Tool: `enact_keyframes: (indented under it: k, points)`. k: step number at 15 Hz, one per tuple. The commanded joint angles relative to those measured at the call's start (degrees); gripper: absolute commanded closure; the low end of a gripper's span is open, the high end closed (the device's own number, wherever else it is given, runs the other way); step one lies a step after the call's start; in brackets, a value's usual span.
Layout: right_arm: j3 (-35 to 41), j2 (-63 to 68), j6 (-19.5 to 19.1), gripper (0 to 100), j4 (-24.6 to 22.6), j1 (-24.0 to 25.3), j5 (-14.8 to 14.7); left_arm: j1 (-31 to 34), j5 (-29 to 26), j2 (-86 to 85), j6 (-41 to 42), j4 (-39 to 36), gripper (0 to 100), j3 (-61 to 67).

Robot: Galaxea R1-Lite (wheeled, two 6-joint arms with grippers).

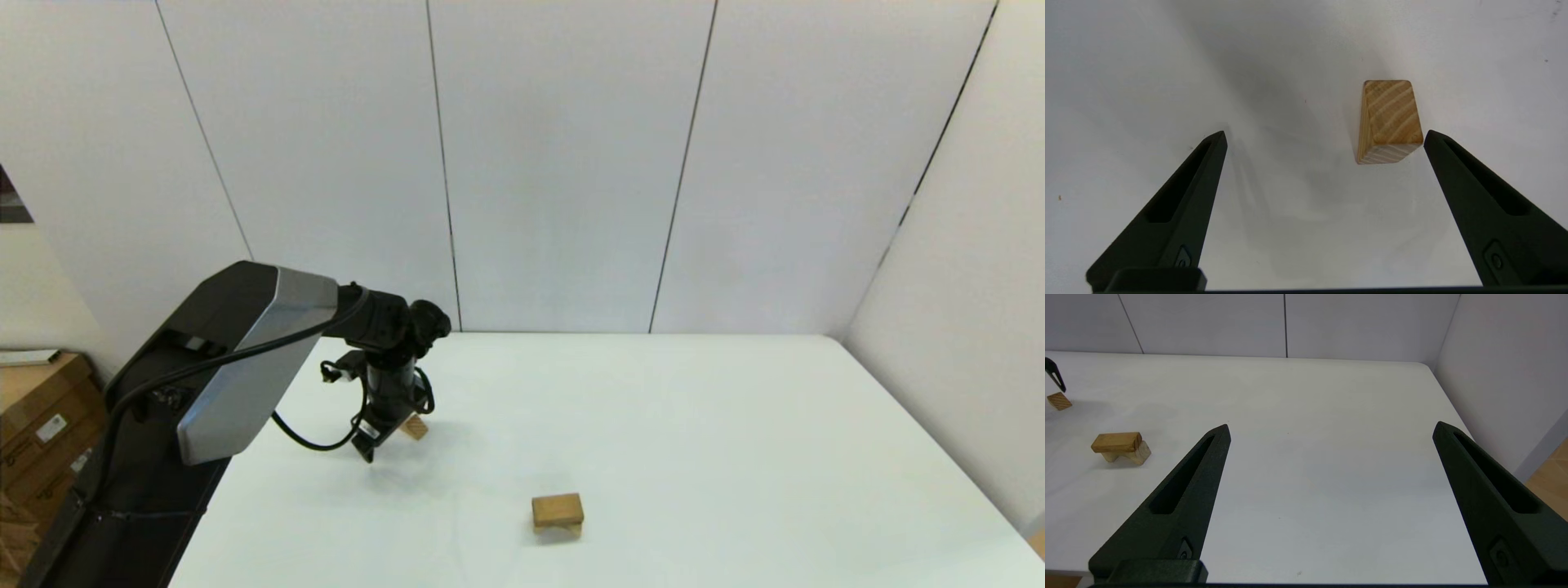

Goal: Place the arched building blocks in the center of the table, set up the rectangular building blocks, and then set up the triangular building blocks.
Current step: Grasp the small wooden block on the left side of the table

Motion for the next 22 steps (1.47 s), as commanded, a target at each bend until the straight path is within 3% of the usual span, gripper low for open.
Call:
enact_keyframes:
  k: [1, 8, 9, 22]
  points:
    - [-0.01, 0.00, -0.05, 0, 0.01, 0.00, 0.04, -0.06, 0.02, 1.63, -0.49, 0.33, 0, -1.78]
    - [-0.01, 0.00, -0.05, 0, 0.01, 0.00, 0.04, -0.06, -0.25, 1.63, -0.49, 0.16, 0, -3.01]
    - [-0.01, 0.00, -0.05, 0, 0.01, 0.00, 0.04, -0.06, -0.25, 1.54, -0.49, 0.16, 100, -3.01]
    - [-0.01, 0.00, -0.05, 0, 0.01, 0.00, 0.04, -0.67, -0.25, 0.84, 0.21, 0.16, 100, -1.25]
